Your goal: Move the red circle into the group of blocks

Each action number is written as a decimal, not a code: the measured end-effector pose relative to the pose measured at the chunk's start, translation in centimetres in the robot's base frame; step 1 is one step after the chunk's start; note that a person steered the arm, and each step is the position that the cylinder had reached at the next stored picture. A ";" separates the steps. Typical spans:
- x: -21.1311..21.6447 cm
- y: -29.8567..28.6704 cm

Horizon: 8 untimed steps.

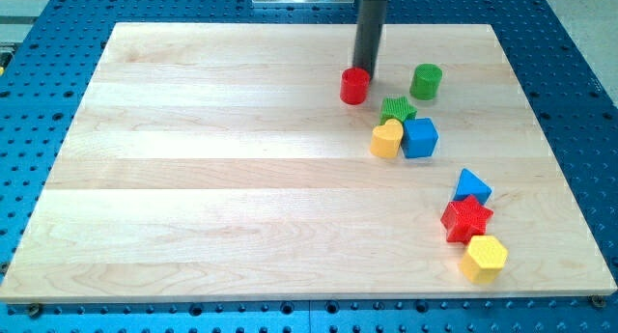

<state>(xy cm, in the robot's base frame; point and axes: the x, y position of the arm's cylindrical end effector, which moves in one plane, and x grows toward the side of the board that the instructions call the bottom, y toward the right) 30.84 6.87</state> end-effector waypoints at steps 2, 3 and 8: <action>3.7 -1.1; 3.6 -1.8; 10.0 -1.6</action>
